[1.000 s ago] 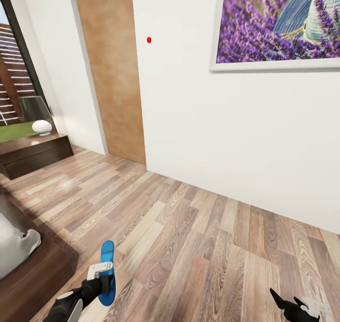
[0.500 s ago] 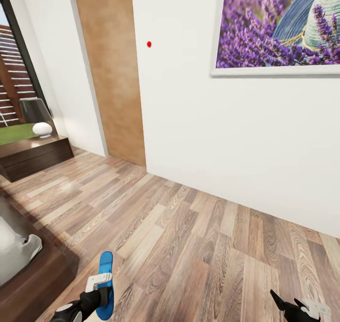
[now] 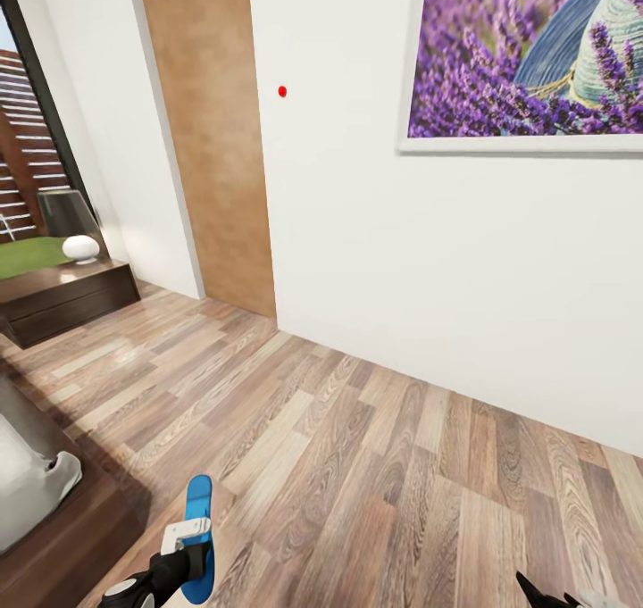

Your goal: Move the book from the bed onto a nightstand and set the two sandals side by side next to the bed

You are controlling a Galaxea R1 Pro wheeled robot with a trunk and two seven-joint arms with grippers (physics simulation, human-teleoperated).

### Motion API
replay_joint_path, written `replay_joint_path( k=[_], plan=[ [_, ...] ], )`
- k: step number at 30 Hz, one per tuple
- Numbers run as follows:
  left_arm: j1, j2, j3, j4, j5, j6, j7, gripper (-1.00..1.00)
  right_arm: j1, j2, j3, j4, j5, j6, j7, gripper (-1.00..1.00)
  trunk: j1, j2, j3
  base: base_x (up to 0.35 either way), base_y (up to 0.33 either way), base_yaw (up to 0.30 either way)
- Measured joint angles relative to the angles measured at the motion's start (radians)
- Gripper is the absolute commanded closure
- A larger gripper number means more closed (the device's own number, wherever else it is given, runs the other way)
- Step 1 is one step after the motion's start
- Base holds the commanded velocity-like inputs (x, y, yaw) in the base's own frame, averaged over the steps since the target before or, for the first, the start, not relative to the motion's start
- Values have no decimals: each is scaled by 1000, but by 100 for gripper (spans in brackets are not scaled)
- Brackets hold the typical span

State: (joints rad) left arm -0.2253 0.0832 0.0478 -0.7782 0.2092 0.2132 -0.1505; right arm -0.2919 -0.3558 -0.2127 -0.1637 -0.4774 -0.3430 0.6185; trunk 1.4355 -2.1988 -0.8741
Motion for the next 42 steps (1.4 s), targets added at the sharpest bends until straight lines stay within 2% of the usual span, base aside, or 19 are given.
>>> replay_joint_path(
  k=[5, 21, 31, 38, 42],
  plan=[
    [0, 0, 0, 0, 0, -1, 0, 100, 0, 0, 0, 2, 0, 0, 0, -100, -19, 35, 16, 0, 0, 0],
    [0, -1, 0, 0, 0, -2, 1, 100, 0, 0, 0, 2, 0, 0, 0, -100, -19, 35, 16, 0, 0, 0],
    [0, -2, -1, -1, 0, -1, 1, 100, 0, 0, 0, 2, 0, 0, 0, -100, -58, 105, 47, 0, 0, 0],
    [0, -2, -1, 0, 0, -1, 1, 100, 0, 0, 0, 2, 0, 0, 0, -100, -58, 105, 47, 0, 0, 0],
    [0, -2, -2, -1, 0, 0, 2, 100, 0, 0, 0, 2, 0, 0, 0, -100, -73, 133, 60, 0, 0, 0]
  ],
)
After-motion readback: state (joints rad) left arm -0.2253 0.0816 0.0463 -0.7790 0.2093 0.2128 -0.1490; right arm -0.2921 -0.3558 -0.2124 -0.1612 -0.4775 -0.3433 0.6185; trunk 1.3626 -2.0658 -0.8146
